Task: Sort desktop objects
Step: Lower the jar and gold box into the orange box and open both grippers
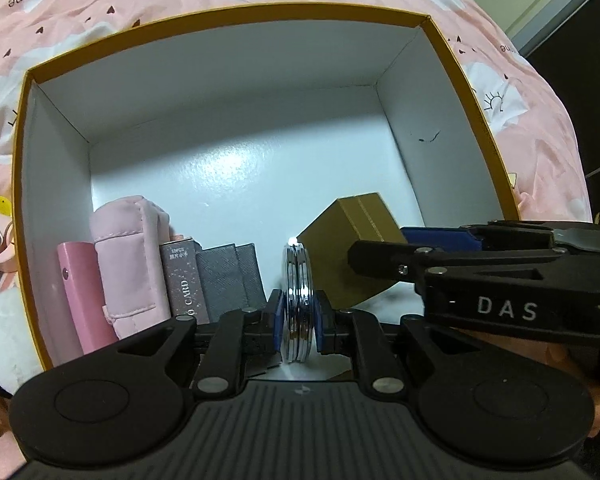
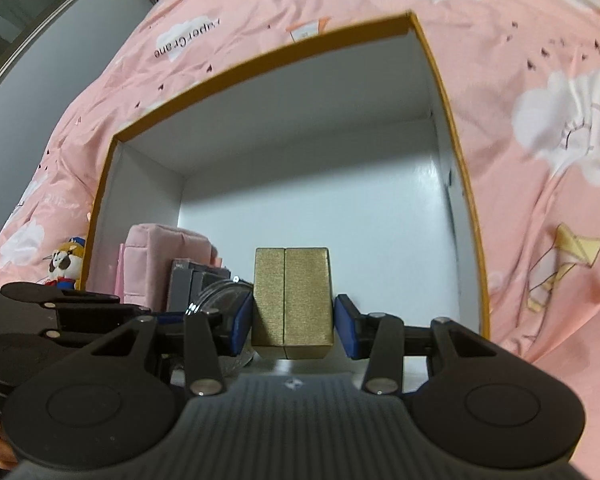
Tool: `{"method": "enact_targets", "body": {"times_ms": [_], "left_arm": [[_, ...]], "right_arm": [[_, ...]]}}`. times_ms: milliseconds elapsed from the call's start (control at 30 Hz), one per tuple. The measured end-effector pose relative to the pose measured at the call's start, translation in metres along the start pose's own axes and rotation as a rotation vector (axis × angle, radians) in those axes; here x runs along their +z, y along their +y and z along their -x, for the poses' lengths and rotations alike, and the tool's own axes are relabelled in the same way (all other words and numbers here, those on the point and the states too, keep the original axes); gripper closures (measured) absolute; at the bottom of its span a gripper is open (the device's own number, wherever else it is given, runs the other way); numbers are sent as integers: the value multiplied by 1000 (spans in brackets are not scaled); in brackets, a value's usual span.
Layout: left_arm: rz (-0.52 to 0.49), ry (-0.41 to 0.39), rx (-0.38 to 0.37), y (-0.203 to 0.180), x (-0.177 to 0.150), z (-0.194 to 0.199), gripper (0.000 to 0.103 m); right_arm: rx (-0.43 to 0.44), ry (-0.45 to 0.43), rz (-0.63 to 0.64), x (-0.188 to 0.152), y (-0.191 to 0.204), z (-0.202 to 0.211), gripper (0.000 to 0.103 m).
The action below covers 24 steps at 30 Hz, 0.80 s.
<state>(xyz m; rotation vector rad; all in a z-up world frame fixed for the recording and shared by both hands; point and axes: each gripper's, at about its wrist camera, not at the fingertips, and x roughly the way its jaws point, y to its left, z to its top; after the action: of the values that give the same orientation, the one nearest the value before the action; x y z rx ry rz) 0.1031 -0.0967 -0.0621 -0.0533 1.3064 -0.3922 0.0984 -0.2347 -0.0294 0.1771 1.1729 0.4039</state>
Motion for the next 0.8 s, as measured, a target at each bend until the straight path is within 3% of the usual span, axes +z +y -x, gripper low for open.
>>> {"method": "enact_targets", "body": {"times_ms": [300, 433, 700, 800], "left_arm": [[-5, 31, -23, 7, 0, -2, 83], [-17, 81, -86, 10, 1, -5, 74], [-88, 36, -97, 11, -6, 23, 67], [-59, -2, -85, 24, -14, 42, 66]], "right_arm": [[17, 37, -16, -1, 1, -12, 57], [14, 57, 8, -2, 5, -19, 56], [-10, 62, 51, -6, 15, -21, 56], [-32, 64, 79, -8, 21, -21, 56]]}}
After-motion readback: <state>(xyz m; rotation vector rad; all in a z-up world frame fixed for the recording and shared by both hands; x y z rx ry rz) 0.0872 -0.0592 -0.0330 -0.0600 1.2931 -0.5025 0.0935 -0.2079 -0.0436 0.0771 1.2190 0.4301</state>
